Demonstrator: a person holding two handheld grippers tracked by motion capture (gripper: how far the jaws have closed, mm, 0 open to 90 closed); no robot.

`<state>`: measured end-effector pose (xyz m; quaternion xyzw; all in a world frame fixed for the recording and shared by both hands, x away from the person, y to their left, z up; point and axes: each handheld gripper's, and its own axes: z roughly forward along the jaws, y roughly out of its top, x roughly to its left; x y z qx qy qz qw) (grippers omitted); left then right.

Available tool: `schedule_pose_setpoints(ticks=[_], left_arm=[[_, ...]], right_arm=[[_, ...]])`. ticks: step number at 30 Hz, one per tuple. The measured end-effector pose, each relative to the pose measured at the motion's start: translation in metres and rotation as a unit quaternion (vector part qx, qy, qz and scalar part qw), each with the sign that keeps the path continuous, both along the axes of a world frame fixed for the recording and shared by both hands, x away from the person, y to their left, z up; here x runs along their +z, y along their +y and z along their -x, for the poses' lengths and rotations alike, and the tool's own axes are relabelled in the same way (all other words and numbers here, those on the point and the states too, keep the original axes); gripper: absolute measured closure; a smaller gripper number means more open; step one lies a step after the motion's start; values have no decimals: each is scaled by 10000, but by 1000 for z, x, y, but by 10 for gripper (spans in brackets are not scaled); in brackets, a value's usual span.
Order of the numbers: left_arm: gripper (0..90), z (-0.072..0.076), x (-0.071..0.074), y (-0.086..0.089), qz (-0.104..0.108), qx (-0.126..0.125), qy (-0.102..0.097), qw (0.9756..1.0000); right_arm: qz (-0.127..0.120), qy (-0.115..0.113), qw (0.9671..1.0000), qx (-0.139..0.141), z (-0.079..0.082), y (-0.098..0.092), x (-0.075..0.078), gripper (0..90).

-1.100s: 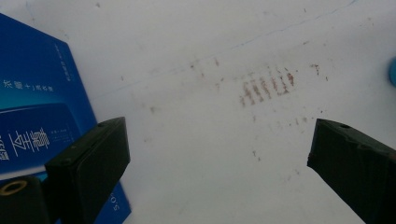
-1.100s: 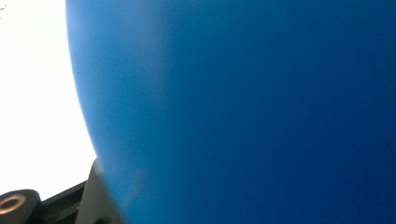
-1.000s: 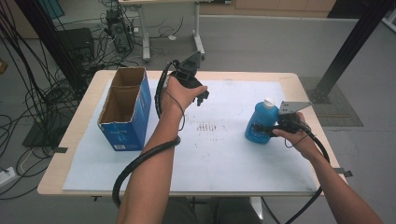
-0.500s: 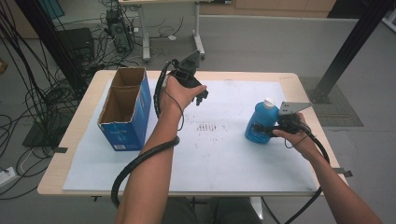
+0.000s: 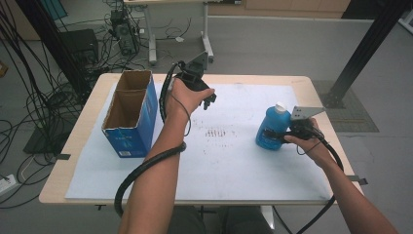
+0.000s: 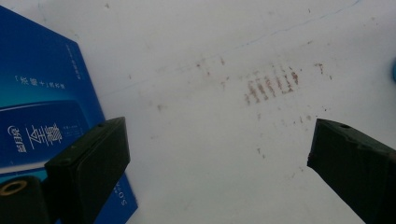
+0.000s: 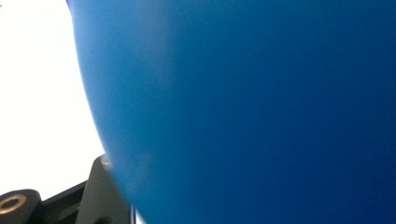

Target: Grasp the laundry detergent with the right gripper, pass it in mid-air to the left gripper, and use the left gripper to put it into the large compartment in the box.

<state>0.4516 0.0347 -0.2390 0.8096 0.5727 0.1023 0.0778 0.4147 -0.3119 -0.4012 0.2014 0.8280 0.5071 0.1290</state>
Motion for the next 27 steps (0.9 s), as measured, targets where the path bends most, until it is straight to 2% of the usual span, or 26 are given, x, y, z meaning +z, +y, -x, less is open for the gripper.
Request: schedule_pose_setpoints(ticks=[27], left_arm=[[57, 3, 6, -1, -66, -16, -53, 10000]], right_arm=[[22, -50, 10000, -49, 2, 1, 0, 423]])
